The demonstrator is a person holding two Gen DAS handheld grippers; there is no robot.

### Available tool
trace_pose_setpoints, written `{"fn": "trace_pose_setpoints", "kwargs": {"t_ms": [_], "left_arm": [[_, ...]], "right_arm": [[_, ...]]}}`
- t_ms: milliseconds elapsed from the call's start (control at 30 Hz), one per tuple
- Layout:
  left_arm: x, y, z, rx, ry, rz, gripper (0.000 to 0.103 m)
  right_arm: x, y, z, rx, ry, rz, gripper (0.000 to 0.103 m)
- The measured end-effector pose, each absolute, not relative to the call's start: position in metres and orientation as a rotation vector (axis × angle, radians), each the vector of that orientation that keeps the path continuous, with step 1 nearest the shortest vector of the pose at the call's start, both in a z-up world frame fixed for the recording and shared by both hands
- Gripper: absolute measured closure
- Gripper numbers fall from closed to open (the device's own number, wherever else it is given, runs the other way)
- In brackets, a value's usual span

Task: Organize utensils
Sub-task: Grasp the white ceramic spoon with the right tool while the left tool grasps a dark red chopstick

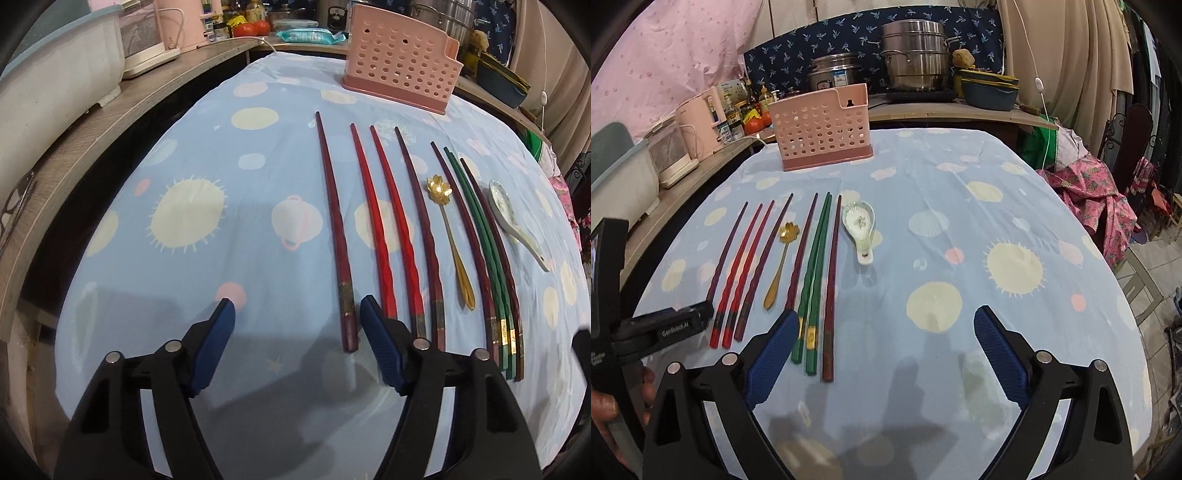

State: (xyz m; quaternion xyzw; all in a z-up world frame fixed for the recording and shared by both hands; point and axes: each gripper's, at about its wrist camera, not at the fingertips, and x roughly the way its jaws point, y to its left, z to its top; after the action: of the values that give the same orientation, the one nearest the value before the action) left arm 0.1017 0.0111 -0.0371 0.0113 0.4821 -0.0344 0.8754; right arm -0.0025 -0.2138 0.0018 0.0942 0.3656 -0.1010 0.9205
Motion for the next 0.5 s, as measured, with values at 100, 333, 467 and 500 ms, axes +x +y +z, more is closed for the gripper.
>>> {"fn": "trace_pose_setpoints", "kwargs": {"t_ms": [100, 333, 467, 500], "left_arm": [[0.104, 0.012, -0.036, 0.023, 1.002, -0.089, 0.048], [0.098, 0.016, -0.035, 0.012, 1.000, -0.134, 0.073], [0.095, 0.018, -0.034, -0.007, 1.010, -0.161, 0.083], [0.094, 0.019, -0.034, -0.013, 1.012, -0.166, 0.083]], "right_arm": [[0.020, -0.221, 0.009, 0.200, 0.733, -0.203, 0.027], [0.068, -0.227, 0.008, 0.211, 0.754, -0.161, 0.058], [0.081, -0.230, 0.000, 0.231, 0.782, -0.155, 0.068], [0.083, -0.232, -0.004, 0.248, 0.793, -0.150, 0.070]]}}
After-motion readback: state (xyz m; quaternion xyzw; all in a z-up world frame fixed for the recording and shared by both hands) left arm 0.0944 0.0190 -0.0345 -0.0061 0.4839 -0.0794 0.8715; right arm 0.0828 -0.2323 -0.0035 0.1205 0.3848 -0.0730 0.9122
